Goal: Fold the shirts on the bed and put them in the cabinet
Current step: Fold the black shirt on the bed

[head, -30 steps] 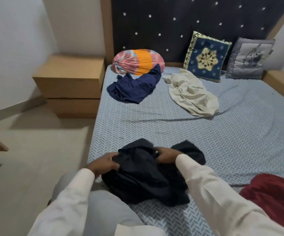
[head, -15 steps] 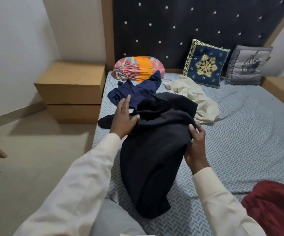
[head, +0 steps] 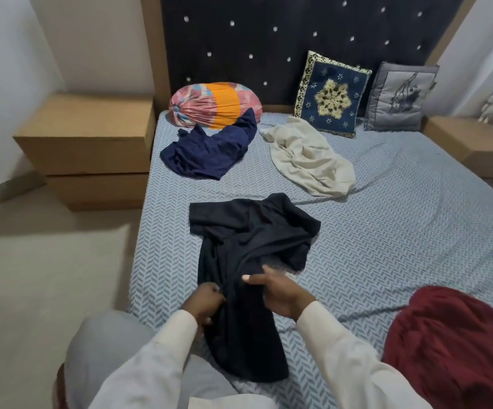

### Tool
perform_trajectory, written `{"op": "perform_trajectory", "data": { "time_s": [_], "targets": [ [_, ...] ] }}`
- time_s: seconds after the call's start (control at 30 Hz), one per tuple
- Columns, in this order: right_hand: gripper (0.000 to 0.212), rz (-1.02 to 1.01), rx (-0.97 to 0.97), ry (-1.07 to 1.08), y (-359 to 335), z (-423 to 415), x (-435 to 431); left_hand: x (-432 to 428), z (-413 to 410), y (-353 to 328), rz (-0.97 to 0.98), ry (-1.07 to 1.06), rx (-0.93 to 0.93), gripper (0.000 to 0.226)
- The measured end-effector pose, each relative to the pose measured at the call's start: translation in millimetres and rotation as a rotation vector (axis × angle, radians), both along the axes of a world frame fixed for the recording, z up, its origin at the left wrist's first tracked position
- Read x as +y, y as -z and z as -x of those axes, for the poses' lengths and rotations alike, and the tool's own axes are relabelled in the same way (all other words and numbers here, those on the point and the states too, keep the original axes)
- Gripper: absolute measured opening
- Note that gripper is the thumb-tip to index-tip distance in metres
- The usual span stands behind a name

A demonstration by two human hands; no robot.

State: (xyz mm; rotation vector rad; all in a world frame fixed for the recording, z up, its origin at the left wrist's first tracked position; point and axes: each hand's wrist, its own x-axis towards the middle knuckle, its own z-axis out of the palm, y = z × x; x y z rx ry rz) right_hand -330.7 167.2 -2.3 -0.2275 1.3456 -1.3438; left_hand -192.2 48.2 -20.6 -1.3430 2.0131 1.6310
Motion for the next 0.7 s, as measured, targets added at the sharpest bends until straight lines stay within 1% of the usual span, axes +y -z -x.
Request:
{"op": "perform_trajectory", "data": {
  "time_s": [0.03,0.07,0.1,0.13,0.17,0.2,0.23,0.27,0.3,0.33,0.37,0.4,0.43,0.47,0.5,0.53,0.57,0.6,0.63,0.67,0.7],
  "targets": [
    [0.043,0.052,-0.012,-0.081,-3.6,-2.9,-3.2,-10.7,-3.3,-6.1,-0.052,-0.097,0.067,0.023],
    [0.042,0.102,-0.029,-0.155,-10.7,-5.4,-5.3,-25.5,-8.2,-8.7,-0.043,-0.179,0.130,0.029],
    [0.038,0.142,-0.028,-0.199,-15.2,-4.6,-7.5,-45.6,-13.6,-10.8,0.005,-0.265,0.195,0.030],
    [0.032,0.162,-0.016,-0.215,-17.9,-2.4,-8.7,-66.5,-19.2,-12.0,0.111,-0.354,0.248,0.026],
    [0.030,0.172,0.033,-0.206,-16.5,2.7,-8.9,-87.8,-24.8,-12.7,0.221,-0.491,0.297,0.023],
    [0.032,0.163,0.148,-0.190,-11.9,9.7,-9.0,-107.0,-31.6,-15.9,0.312,-0.627,0.320,0.024],
    [0.038,0.137,0.340,-0.181,-3.7,19.3,-8.9,-119.1,-37.9,-26.1,0.418,-0.718,0.324,0.029],
    [0.044,0.080,0.582,-0.197,7.0,28.9,-8.2,-123.1,-41.3,-41.1,0.516,-0.749,0.322,0.036],
    [0.048,-0.012,0.834,-0.202,19.6,37.8,-7.2,-126.4,-41.1,-48.5,0.570,-0.732,0.341,0.043],
    [0.049,-0.130,1.074,-0.174,31.6,46.7,-6.5,-127.6,-39.5,-51.6,0.580,-0.678,0.358,0.048],
    [0.049,-0.266,1.239,-0.130,41.9,55.7,-4.5,-121.0,-35.6,-54.7,0.564,-0.587,0.362,0.051],
    [0.050,-0.410,1.323,-0.095,47.3,62.5,-2.1,-109.4,-32.2,-51.9,0.516,-0.465,0.349,0.055],
    [0.055,-0.533,1.361,-0.097,52.3,68.6,-1.3,-98.1,-29.7,-40.3,0.455,-0.319,0.312,0.064],
    [0.062,-0.629,1.367,-0.145,53.3,73.7,-0.9,-84.3,-25.9,-26.5,0.388,-0.153,0.245,0.079],
    [0.065,-0.695,1.360,-0.198,53.3,77.8,-2.5,-71.7,-20.9,-13.2,0.346,0.042,0.134,0.097],
    [0.063,-0.735,1.357,-0.221,51.0,81.7,-4.9,-59.1,-16.3,-0.3,0.373,0.245,-0.011,0.111],
    [0.055,-0.742,1.361,-0.221,49.0,87.5,-7.9,-45.7,-13.9,10.6,0.473,0.402,-0.177,0.114],
    [0.046,-0.720,1.369,-0.214,43.2,91.7,-9.7,-35.8,-11.5,19.1,0.623,0.470,-0.291,0.103],
    [0.037,-0.679,1.371,-0.218,37.0,97.5,-10.7,-34.0,-8.8,25.9,0.759,0.450,-0.316,0.080],
    [0.027,-0.629,1.348,-0.197,29.5,103.0,-10.5,-35.2,-8.0,27.7,0.845,0.372,-0.282,0.055],
    [0.018,-0.571,1.305,-0.129,21.0,109.3,-9.3,-40.9,-8.2,26.6,0.856,0.270,-0.202,0.038]
  ]
}}
